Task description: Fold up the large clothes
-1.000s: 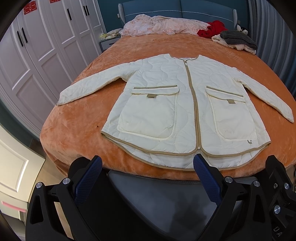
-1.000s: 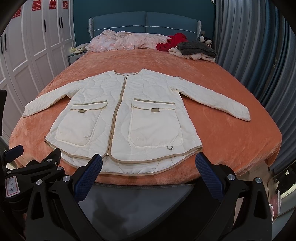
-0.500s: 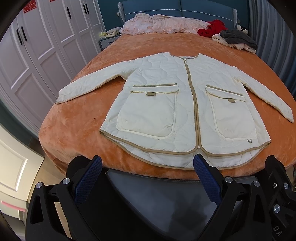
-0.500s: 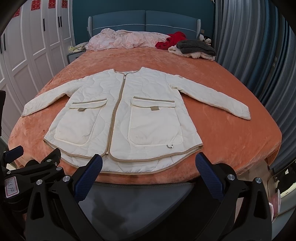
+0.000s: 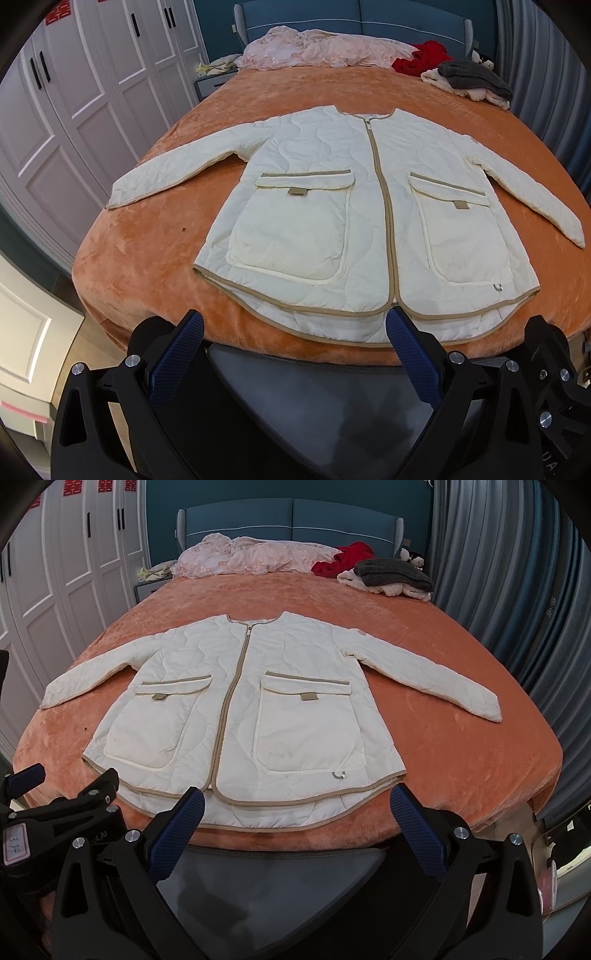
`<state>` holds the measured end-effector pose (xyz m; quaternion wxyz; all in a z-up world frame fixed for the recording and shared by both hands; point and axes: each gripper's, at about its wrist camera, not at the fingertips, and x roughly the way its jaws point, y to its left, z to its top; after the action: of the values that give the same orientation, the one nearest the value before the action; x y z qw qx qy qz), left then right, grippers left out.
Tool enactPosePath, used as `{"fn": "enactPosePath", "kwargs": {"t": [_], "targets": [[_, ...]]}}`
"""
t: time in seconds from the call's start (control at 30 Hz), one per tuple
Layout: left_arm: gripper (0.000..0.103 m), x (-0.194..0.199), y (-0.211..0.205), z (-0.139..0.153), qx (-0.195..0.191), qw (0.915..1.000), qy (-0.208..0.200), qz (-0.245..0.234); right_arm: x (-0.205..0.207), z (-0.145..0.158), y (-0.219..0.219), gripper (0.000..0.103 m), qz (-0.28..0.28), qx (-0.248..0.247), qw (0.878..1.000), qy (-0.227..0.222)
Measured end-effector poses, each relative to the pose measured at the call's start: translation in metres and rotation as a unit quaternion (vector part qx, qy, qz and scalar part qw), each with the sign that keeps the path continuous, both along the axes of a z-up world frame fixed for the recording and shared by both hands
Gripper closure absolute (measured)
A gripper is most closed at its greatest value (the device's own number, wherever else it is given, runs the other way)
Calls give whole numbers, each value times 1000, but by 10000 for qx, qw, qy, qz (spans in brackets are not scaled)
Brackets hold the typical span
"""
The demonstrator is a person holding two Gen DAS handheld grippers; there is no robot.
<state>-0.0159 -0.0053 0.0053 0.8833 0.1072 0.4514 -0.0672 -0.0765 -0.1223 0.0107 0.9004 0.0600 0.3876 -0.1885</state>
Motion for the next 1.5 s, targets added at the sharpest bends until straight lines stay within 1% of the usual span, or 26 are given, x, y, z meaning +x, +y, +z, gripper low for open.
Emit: {"fn": "enactPosePath", "kwargs": {"t": [0.17,0.33,0.43,0.47,0.53,0.57,0.63,0.73,0.83,0.97,1.07,1.27,1.47,1.5], "targets": [[7,15,-2,3,-13,10000,6,81,11,-5,-23,5,-103,86,9999,-27],[7,34,-5,-2,27,9998,96,161,28,-7,-67,5,-336,329,9988,-141],[7,52,-3,-6,0,9997,151,208,40,-13,-107,5,-587,588,9963,-232],[7,56,-3,-7,11,9996,160,225,44,-16,-122,5,-750,630,9949,-243],[6,68,-2,-12,9,9995,201,253,51,-21,-148,5,-1022,581,9928,-242],[6,74,-2,-14,31,9994,224,278,57,-25,-166,5,-1208,515,9912,-173],[6,86,-2,-18,88,9991,255,327,66,-31,-192,5,-1419,495,9885,-141],[6,101,-2,-23,107,9986,296,425,73,-40,-240,5,-1753,738,9813,-309],[6,113,-3,-26,95,9983,325,474,79,-52,-287,5,-2101,1045,9705,-549],[6,124,-7,-32,100,9978,394,523,86,-74,-345,5,-2553,1577,9505,-802],[6,129,-11,-37,97,9977,435,513,87,-91,-380,5,-2963,1797,9343,-833],[6,136,-16,-46,-30,9969,524,592,79,-125,-432,5,-3575,2155,9032,-1002],[6,143,-16,-56,-16,9959,602,675,70,-144,-473,5,-4009,2451,8726,-1332],[6,144,-17,-57,-39,9957,629,676,70,-146,-479,11,-4071,2488,8683,-1359]]}}
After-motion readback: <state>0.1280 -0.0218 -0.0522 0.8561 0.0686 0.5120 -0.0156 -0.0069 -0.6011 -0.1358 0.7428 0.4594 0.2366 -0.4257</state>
